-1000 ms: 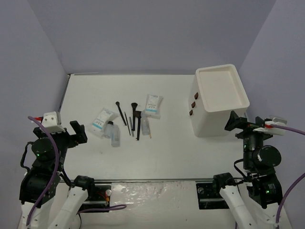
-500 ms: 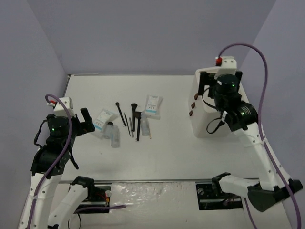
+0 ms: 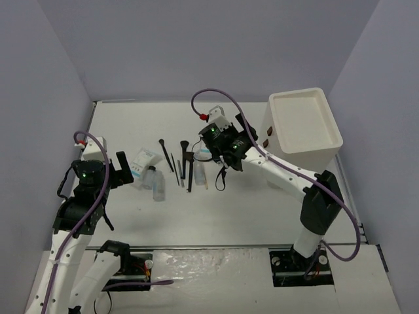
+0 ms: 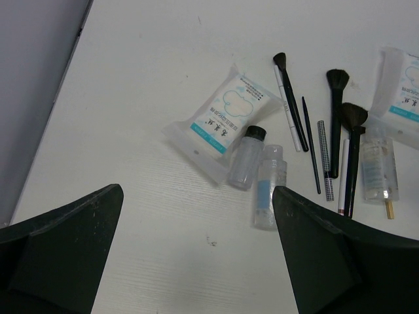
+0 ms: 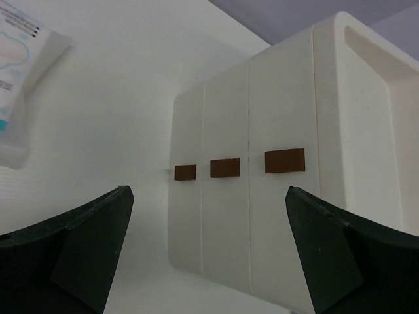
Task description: Organize the makeup
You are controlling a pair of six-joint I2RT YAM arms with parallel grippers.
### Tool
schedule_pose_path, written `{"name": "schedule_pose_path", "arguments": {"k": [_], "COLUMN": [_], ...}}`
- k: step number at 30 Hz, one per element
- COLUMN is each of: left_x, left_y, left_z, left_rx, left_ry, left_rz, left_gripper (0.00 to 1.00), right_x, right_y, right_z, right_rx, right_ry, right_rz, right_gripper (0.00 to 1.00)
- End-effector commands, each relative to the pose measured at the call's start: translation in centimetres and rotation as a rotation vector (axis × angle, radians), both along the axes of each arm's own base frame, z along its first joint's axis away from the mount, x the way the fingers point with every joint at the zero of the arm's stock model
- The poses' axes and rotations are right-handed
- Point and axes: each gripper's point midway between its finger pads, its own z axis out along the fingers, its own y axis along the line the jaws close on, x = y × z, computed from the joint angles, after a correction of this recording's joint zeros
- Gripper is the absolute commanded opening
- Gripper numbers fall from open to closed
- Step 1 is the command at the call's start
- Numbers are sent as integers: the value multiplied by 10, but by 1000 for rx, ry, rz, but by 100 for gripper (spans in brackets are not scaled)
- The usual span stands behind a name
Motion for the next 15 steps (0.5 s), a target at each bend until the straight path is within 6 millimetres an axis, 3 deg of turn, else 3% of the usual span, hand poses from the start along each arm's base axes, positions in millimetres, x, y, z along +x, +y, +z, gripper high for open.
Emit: {"name": "schedule_pose_path", "arguments": {"k": [1, 6, 8, 11, 15], "left_x": [9, 8, 8, 7, 8], "left_y": [4, 7, 7, 6, 6], "left_z": [26, 25, 25, 23, 23], "left_rx": [-8, -2, -2, -3, -6], "left_ry": [-93, -88, -87, -85, -84], "left_rz": [32, 47, 49, 45, 42], "left_gripper": [97, 97, 97, 97, 97], "right_x": [2, 9, 12, 20, 27], "right_y": [-17, -22, -25, -38, -55], "right_z": [-21, -68, -78, -105, -119], "right_rx": [-213, -395, -430, -493, -533], "right_ry": [-47, 18, 32, 83, 108], "right_rz": [-131, -167, -178, -208, -253], "right_gripper": [100, 99, 98, 89, 80]}}
